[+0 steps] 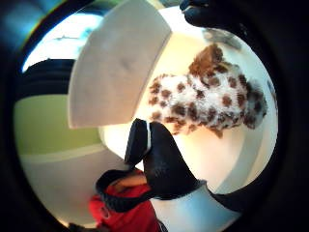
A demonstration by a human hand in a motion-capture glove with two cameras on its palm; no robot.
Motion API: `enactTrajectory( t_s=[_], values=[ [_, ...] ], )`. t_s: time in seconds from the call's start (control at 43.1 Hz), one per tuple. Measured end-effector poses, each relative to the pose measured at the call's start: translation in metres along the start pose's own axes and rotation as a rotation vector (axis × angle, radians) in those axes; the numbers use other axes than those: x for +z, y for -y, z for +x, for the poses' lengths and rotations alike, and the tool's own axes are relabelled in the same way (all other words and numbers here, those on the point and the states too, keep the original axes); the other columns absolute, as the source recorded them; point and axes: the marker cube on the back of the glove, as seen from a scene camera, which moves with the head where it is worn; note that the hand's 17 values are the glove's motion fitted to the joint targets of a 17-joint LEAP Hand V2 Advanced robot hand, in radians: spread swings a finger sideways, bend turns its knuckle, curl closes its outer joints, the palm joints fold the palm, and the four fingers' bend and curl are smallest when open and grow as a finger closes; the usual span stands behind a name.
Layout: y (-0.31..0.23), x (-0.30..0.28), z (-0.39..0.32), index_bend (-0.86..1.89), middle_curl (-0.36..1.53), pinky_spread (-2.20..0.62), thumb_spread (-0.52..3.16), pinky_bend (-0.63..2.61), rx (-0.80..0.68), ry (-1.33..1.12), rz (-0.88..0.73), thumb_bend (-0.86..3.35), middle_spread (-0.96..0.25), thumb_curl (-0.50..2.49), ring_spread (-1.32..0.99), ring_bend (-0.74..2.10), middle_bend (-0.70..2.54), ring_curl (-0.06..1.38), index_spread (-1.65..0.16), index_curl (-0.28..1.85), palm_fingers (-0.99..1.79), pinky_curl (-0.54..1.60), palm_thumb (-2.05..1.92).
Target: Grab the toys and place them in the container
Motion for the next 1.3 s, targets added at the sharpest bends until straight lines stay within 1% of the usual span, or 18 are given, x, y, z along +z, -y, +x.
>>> enactTrajectory(
  t_s=[0.139, 0.511, 0.627, 0.743, 0.929, 1.021, 1.114, 1.207, 1.3],
  values=[
    [0.004, 0.013, -0.008, 0.21, 0.26, 0.01, 1.19, 0.56, -0.072, -0.025, -0.023, -0.06, -0.13, 0.20, -0.16, 0.19, 0.18, 0.14, -0.38, 0.30, 0.04, 0.30, -0.08],
    [0.015, 0.037, -0.025, 0.21, 0.28, 0.03, 1.00, 0.58, -0.102, -0.016, -0.036, -0.08, -0.12, 0.20, -0.14, 0.18, 0.17, 0.16, -0.39, 0.34, -0.02, 0.32, -0.10],
    [0.018, 0.044, -0.027, 0.20, 0.28, 0.04, 0.97, 0.65, -0.105, -0.004, -0.048, -0.08, -0.12, 0.20, -0.14, 0.17, 0.16, 0.16, -0.39, 0.35, -0.01, 0.34, -0.10],
    [0.020, 0.053, -0.027, 0.18, 0.27, 0.06, 0.96, 0.80, -0.102, -0.016, -0.056, -0.06, -0.11, 0.21, -0.11, 0.17, 0.14, 0.16, -0.40, 0.35, 0.01, 0.38, -0.07],
    [0.019, 0.062, -0.030, 0.20, 0.24, 0.04, 0.97, 1.00, -0.104, -0.100, -0.094, -0.05, -0.11, 0.22, -0.07, 0.23, 0.12, 0.18, -0.43, 0.35, 0.12, 0.42, -0.04],
    [0.021, 0.062, -0.033, 0.24, 0.21, 0.01, 0.98, 1.04, -0.086, -0.113, -0.094, -0.04, -0.12, 0.23, -0.08, 0.33, 0.08, 0.21, -0.45, 0.37, 0.20, 0.43, -0.03],
    [0.021, 0.060, -0.035, 0.29, 0.19, -0.05, 1.00, 1.01, -0.093, -0.120, -0.107, -0.03, -0.14, 0.24, -0.11, 0.46, 0.11, 0.24, -0.47, 0.38, 0.32, 0.42, -0.01],
    [0.021, 0.060, -0.035, 0.35, 0.21, -0.09, 1.05, 0.91, -0.100, -0.152, -0.119, 0.00, -0.19, 0.27, -0.17, 0.56, 0.20, 0.26, -0.48, 0.40, 0.47, 0.38, 0.05],
    [0.023, 0.060, -0.030, 0.40, 0.23, -0.12, 1.09, 0.84, -0.061, -0.200, -0.102, 0.01, -0.24, 0.30, -0.22, 0.60, 0.23, 0.28, -0.47, 0.43, 0.54, 0.36, 0.10]
  ],
)
